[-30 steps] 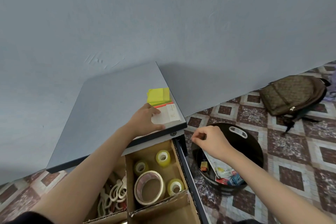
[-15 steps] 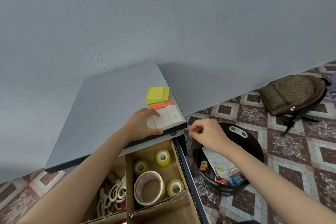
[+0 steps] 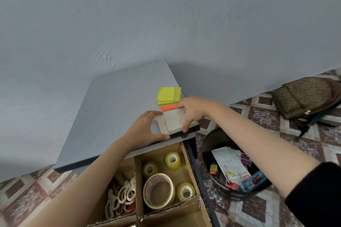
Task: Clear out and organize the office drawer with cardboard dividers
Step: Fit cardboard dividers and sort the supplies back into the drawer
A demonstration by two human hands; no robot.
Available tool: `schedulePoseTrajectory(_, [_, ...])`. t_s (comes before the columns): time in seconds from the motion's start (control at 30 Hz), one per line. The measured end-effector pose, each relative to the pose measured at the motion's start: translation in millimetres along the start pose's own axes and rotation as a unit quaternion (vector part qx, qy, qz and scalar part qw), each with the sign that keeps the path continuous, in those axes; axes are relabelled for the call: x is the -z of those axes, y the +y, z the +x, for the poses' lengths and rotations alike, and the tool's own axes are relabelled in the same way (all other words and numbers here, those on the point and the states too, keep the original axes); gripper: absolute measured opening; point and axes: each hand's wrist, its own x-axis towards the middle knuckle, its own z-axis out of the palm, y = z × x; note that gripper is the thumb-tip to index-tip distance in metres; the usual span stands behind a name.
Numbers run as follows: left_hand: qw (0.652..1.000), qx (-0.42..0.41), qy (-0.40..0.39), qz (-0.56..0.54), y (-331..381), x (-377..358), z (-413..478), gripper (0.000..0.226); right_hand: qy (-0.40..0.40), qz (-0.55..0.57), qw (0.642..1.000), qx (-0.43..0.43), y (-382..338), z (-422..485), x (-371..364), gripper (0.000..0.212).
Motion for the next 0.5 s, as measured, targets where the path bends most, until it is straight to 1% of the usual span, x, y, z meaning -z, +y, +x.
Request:
schedulePoseTrajectory(0.1, [1.000, 0.001, 0.002, -0.011, 2.1, -2.5, 3.4, 0.080, 0.011, -0.007, 1.000, 0.007, 0.1, 2.8, -2.6, 0.062])
schedulePoseTrajectory(0.27, [1.000, -0.008, -0.007, -0.013, 2.4, -4.4, 10.4, 0.080, 0.077, 0.072, 0.994, -0.006, 13.2, -7.4, -9.6, 0.066])
schedulePoseTrajectory(0.4, [1.000, -0.021, -0.015, 0.016, 10.1, -4.2, 15.6, 0.079, 0.146, 0.144, 0.977, -0.053, 29.9, -23.7, -15.0, 0.064])
schedulePoseTrajectory(0.5, [0.999, -0.027, -0.029, 0.022, 18.0, -7.2, 20.8, 0.076, 0.163, 0.154, 0.972, -0.077, 41.2, -36.8, -18.7, 0.065])
